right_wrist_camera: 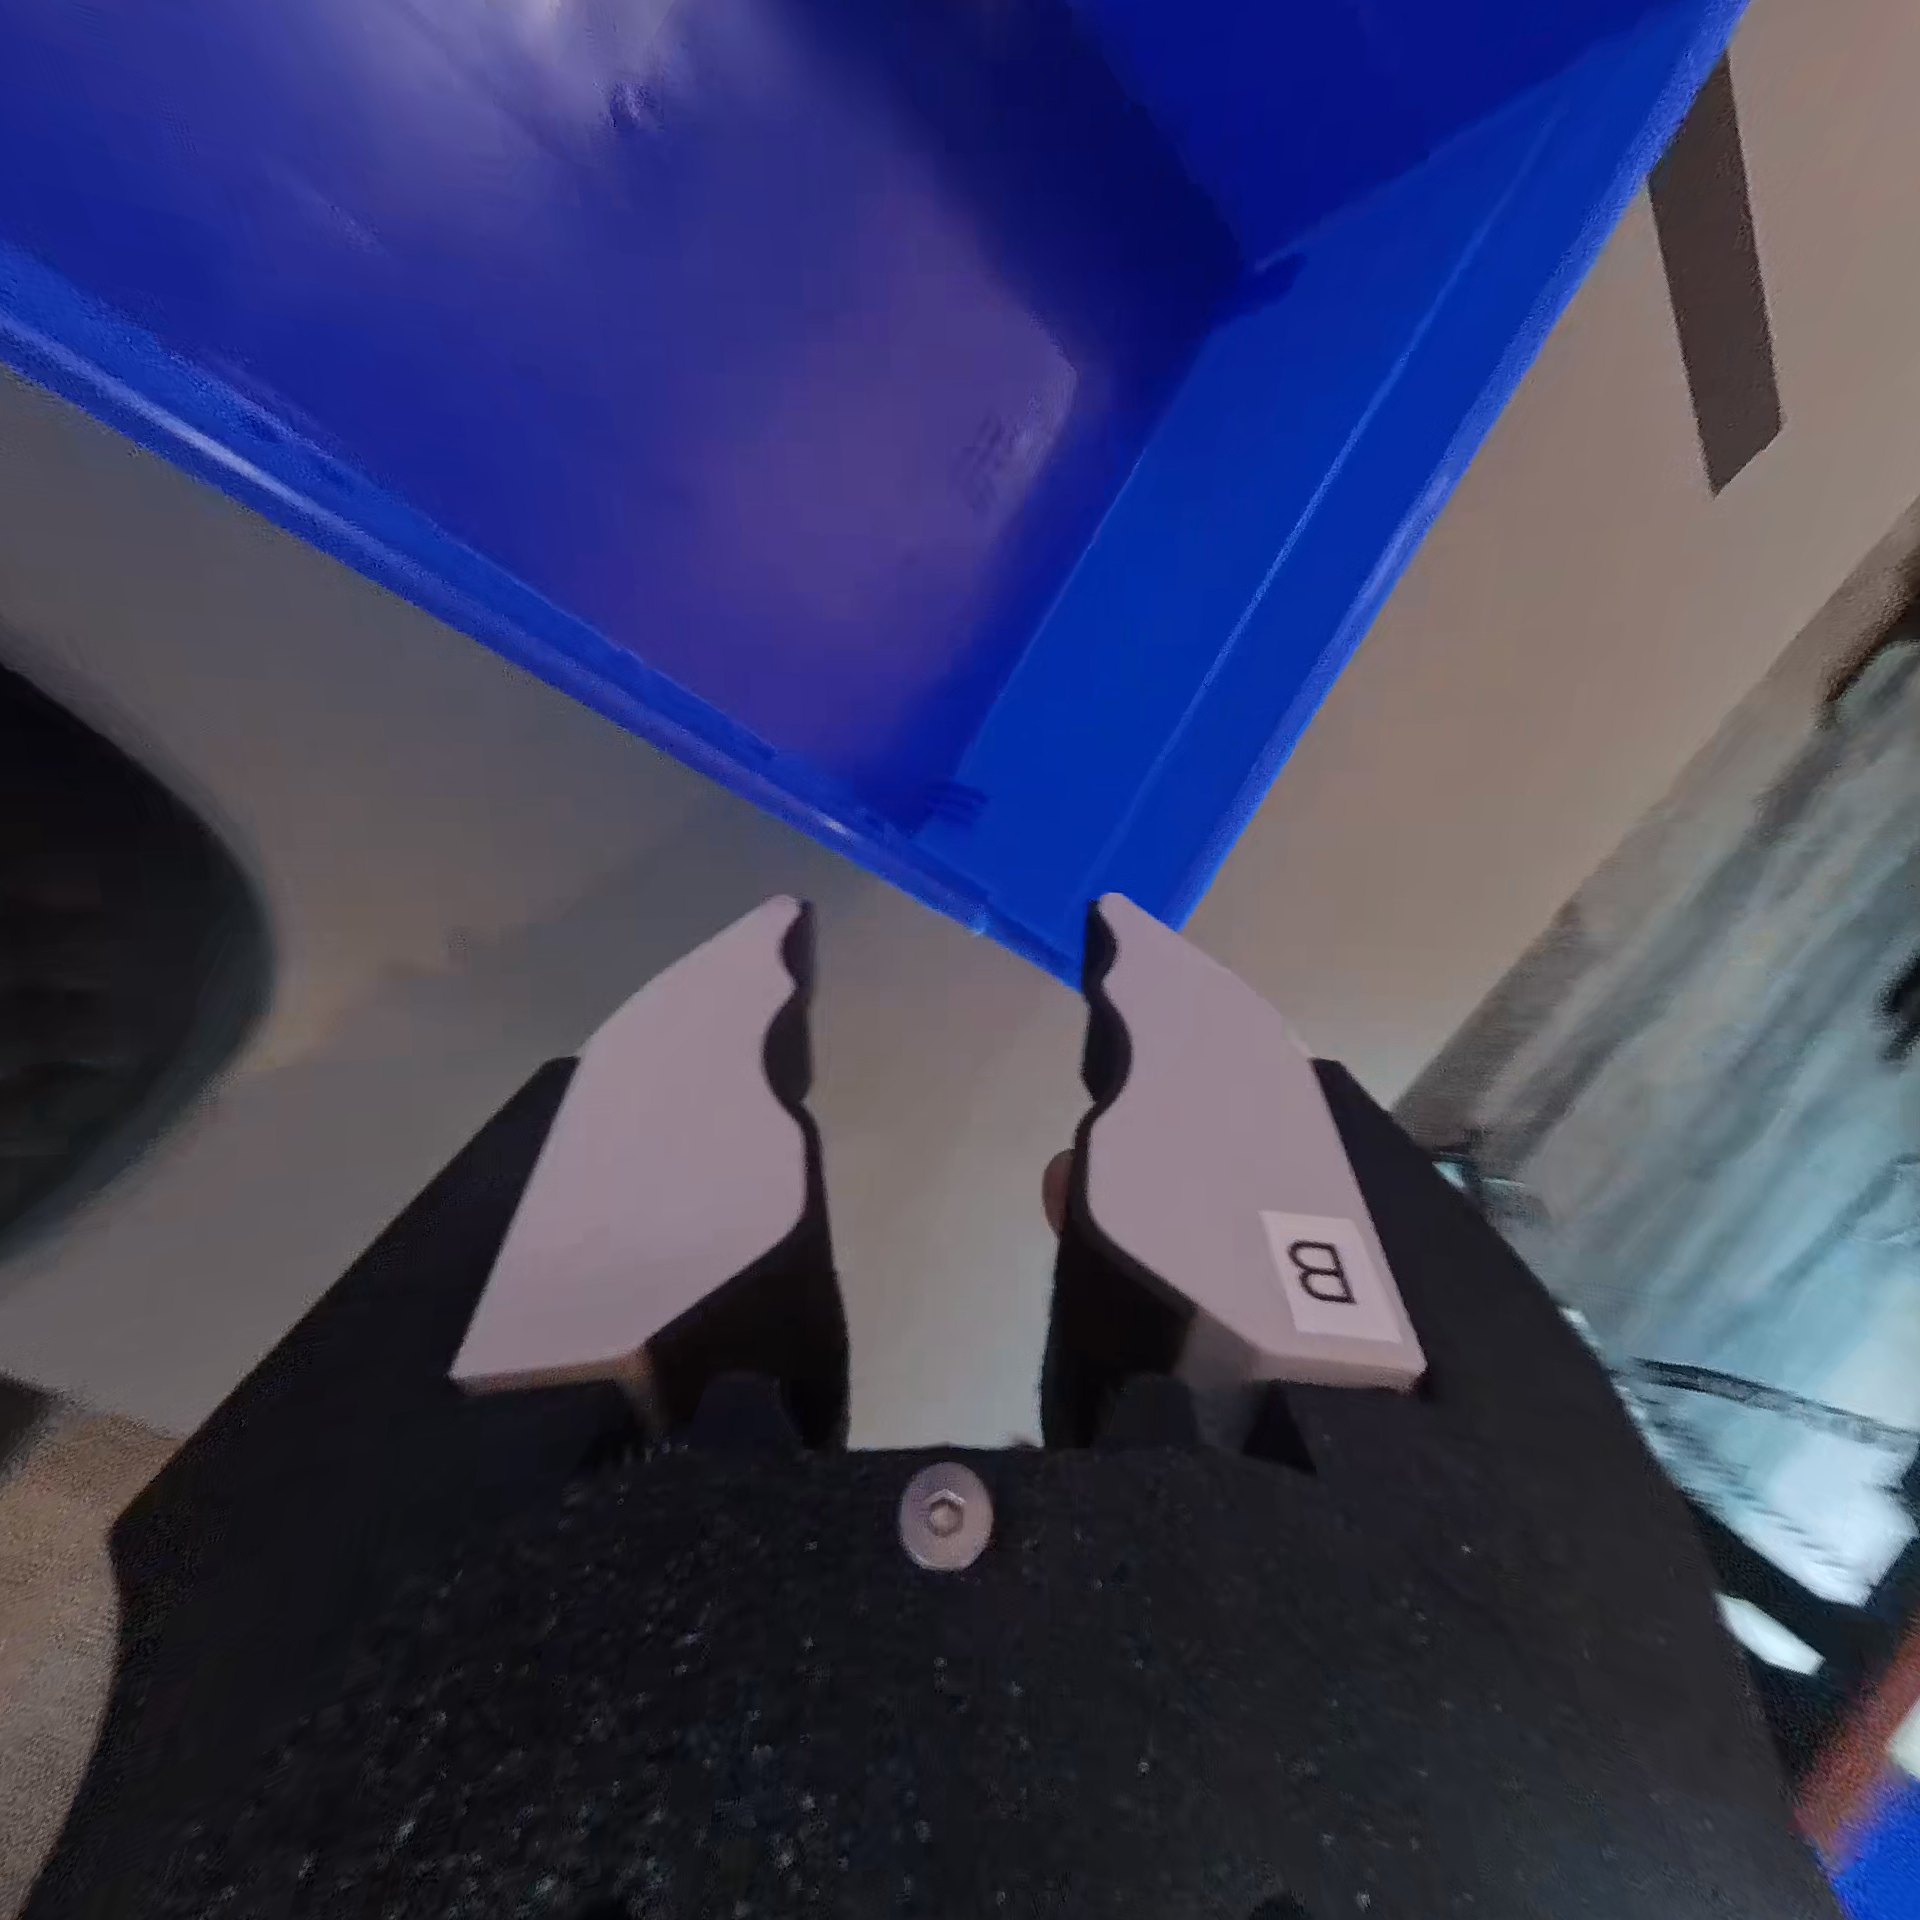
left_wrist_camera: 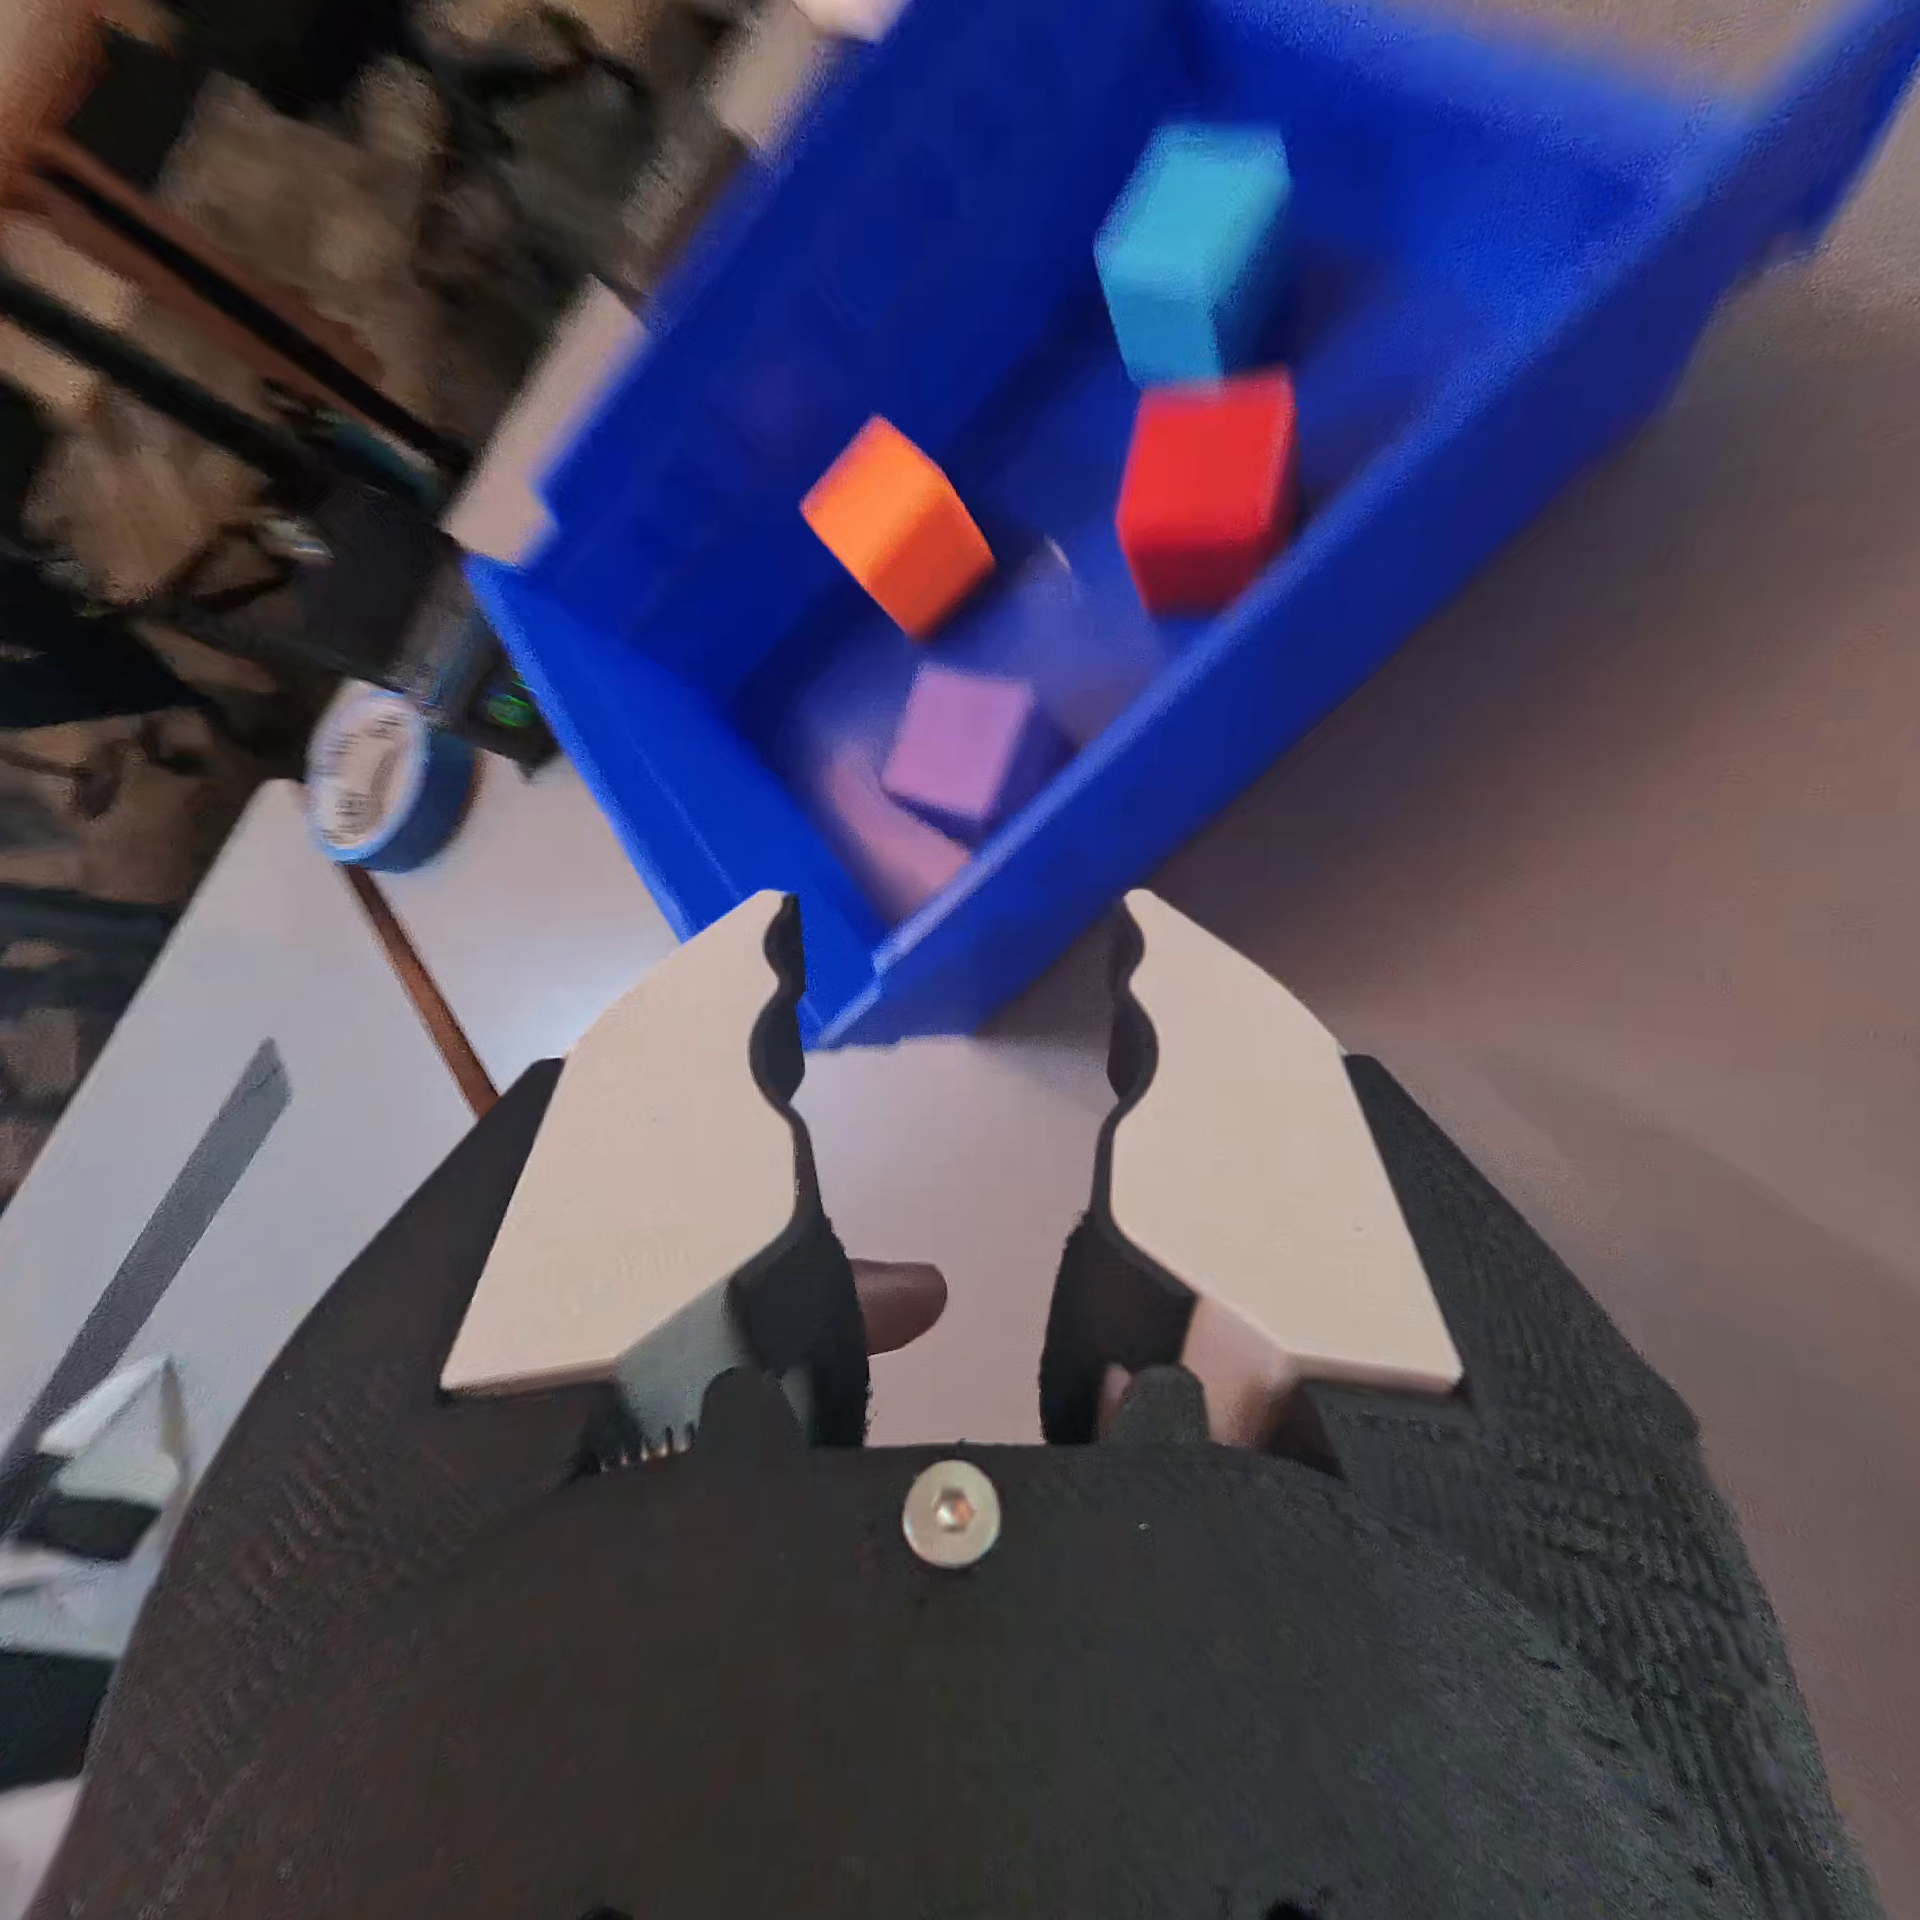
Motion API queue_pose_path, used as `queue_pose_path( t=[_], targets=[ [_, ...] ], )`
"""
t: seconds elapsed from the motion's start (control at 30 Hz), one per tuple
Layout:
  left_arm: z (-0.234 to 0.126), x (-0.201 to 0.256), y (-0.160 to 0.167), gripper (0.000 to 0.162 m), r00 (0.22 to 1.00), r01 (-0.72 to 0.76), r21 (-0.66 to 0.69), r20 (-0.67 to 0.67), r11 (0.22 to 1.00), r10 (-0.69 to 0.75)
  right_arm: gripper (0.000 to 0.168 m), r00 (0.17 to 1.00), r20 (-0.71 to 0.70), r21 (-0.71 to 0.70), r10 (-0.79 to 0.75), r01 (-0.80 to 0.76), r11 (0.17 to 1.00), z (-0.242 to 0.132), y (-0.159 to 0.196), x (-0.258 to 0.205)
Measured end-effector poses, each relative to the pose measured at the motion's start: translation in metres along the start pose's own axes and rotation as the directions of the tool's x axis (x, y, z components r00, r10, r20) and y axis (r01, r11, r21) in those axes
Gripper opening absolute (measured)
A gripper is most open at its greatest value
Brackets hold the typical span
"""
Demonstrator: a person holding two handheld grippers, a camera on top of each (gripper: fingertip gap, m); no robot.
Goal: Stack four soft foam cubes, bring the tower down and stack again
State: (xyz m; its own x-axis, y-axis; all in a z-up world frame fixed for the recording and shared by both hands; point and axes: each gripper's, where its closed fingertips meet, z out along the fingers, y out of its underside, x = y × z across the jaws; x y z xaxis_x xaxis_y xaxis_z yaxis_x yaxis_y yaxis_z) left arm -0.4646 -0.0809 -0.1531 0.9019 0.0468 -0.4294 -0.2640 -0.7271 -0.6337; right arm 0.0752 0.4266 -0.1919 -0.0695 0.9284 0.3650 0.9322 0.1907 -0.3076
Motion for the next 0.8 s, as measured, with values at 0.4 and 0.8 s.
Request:
queue_pose_path(
  t=[0.4, 0.8],
  targets=[
    [0.067, 0.101, -0.200, 0.059, 0.965, 0.264, 0.025, -0.015, 0.964, -0.263, 0.086, 0.956, 0.246, 0.437, 0.163, -0.259, 0.861, -0.040, -0.246, -0.112],
    [0.173, 0.125, -0.140, 0.060, 0.977, 0.125, -0.512, -0.087, 0.850, -0.196, 0.083, 0.966, 0.245, -0.124, 0.088, -0.059, 0.990, 0.073, -0.218, -0.182]
  ],
)
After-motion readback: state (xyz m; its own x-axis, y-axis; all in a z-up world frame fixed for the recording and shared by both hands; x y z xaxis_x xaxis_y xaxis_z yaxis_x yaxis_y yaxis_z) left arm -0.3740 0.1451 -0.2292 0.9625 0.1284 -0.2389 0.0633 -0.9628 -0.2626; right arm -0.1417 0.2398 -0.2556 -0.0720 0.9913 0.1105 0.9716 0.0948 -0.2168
